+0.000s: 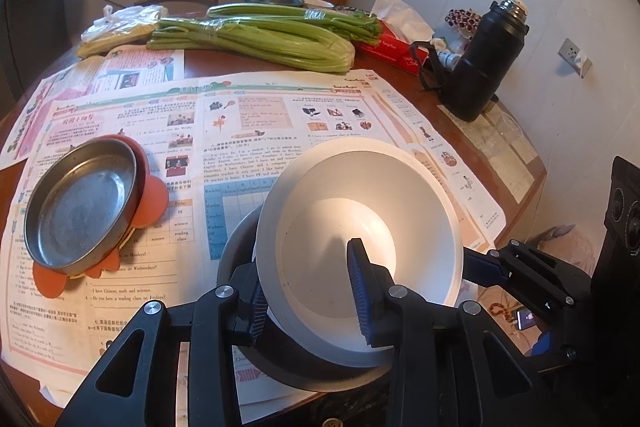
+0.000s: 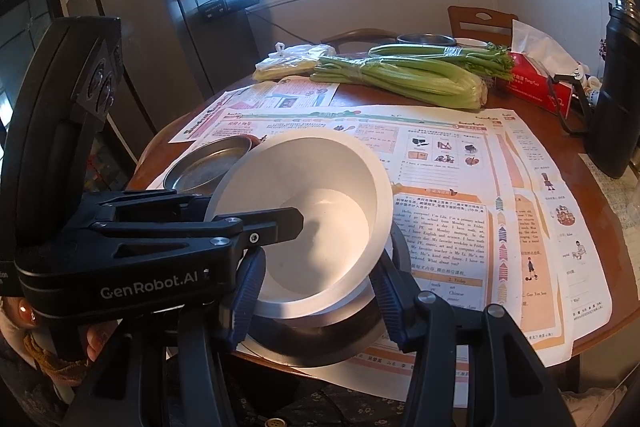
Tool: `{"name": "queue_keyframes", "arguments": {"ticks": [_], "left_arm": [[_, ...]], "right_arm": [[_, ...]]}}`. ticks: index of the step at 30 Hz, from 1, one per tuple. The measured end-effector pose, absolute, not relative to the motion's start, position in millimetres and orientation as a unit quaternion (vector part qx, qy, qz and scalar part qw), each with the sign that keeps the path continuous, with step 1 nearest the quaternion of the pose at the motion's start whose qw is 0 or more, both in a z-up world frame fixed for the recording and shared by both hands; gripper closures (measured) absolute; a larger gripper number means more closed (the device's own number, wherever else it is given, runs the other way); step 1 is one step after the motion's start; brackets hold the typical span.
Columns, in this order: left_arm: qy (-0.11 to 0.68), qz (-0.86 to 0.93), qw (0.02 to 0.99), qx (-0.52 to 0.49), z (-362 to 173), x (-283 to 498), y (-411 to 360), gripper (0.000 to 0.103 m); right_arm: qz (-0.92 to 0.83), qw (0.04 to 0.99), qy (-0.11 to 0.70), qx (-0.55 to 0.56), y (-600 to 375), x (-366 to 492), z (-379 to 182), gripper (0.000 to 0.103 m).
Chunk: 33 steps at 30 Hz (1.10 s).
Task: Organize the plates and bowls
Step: 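Lower the cup into the foam bowl and open the left gripper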
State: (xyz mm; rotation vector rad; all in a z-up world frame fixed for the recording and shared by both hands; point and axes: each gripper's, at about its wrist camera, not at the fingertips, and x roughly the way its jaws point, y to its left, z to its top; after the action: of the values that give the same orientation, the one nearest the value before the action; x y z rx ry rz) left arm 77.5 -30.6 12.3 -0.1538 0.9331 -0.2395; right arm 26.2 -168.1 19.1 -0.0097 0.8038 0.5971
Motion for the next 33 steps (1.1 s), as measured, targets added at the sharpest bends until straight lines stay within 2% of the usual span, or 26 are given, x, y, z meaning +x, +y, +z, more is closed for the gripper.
{"name": "queue_keyframes", "arguments": {"ticks": [33], "left_arm": [[0.462,-0.107,0.878,-0.072,0,80,-28,0.067]], "right_arm": [[0.273,0.877,0.396,-0.019,-165,28,7,0.049]]}}
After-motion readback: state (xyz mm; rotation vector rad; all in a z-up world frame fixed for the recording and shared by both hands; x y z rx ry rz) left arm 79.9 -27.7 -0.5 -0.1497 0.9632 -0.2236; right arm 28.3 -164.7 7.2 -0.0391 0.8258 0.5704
